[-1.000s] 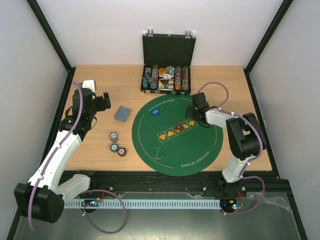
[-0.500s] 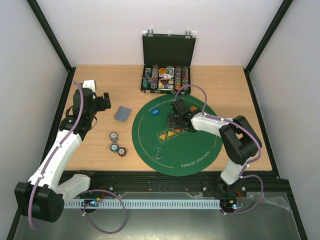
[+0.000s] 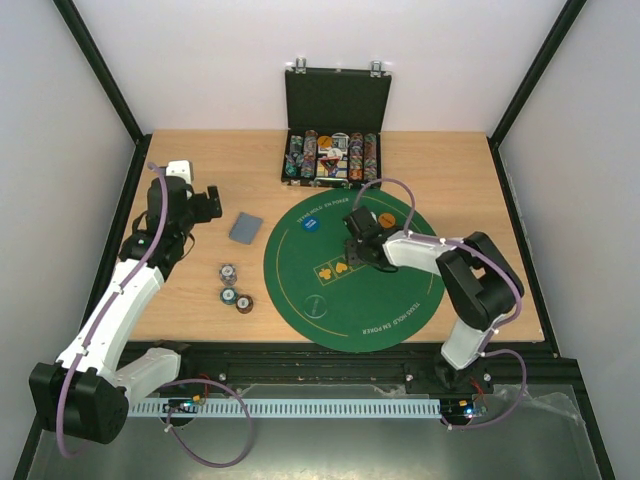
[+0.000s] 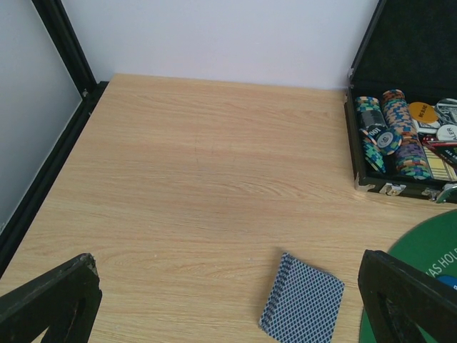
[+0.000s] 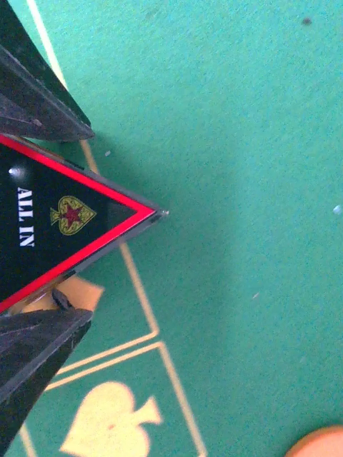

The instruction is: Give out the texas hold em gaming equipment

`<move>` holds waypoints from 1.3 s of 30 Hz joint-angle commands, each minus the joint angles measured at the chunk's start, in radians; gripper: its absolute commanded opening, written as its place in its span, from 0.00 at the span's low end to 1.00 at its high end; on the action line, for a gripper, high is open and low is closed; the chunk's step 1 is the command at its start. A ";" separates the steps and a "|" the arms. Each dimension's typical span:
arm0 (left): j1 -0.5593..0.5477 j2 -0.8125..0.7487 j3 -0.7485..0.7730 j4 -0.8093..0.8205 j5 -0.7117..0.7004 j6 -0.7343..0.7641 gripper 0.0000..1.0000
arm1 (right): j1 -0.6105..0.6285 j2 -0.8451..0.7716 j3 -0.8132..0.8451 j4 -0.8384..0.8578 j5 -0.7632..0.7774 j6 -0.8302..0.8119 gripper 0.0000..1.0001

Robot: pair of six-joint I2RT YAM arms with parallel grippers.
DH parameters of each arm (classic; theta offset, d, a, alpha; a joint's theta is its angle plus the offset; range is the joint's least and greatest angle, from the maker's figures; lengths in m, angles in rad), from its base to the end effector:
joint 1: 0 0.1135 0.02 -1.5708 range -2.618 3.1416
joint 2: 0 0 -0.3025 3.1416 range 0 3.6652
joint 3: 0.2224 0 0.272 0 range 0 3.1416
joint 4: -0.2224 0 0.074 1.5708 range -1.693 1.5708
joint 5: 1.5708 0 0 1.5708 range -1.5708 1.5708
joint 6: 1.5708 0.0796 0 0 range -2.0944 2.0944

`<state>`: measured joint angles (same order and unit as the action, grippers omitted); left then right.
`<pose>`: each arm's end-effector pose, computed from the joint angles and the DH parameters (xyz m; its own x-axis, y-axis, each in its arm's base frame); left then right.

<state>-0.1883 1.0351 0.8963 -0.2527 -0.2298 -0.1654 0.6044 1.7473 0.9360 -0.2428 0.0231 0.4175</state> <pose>0.2752 -0.0340 0.3385 -0.3657 -0.0935 -0.9260 -0.0859 0.9941 -0.0665 0.3098 0.2117 0.1267 -0.8805 -0.1154 -0.4597 -0.2206 0.9582 0.1819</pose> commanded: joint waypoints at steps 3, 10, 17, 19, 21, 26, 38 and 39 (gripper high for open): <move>-0.008 -0.005 -0.005 0.000 -0.012 -0.006 0.99 | -0.009 -0.105 -0.140 -0.190 0.107 0.099 0.57; -0.010 -0.009 -0.006 0.002 0.008 -0.008 1.00 | -0.041 -0.222 -0.255 -0.256 0.031 0.243 0.54; -0.020 0.000 -0.005 0.003 0.034 -0.013 0.99 | -0.043 -0.319 -0.355 -0.290 0.111 0.398 0.54; -0.024 0.002 -0.004 0.003 0.042 -0.012 1.00 | -0.042 -0.356 -0.379 -0.288 0.132 0.430 0.54; -0.027 0.000 -0.004 0.004 0.044 -0.014 0.99 | -0.043 -0.384 -0.384 -0.294 0.154 0.456 0.55; -0.032 0.000 -0.003 0.004 0.056 -0.016 0.99 | -0.041 -0.443 -0.339 -0.305 0.153 0.445 0.65; -0.036 -0.016 -0.004 0.002 0.012 -0.013 0.99 | -0.029 -0.455 -0.197 -0.151 -0.075 0.300 0.78; -0.037 -0.015 -0.005 0.001 0.009 -0.011 1.00 | -0.029 -0.439 -0.195 -0.133 -0.090 0.303 0.78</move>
<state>-0.2199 1.0348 0.8963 -0.2531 -0.1879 -0.1730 0.5697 1.2602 0.7258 -0.4404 0.0200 0.7601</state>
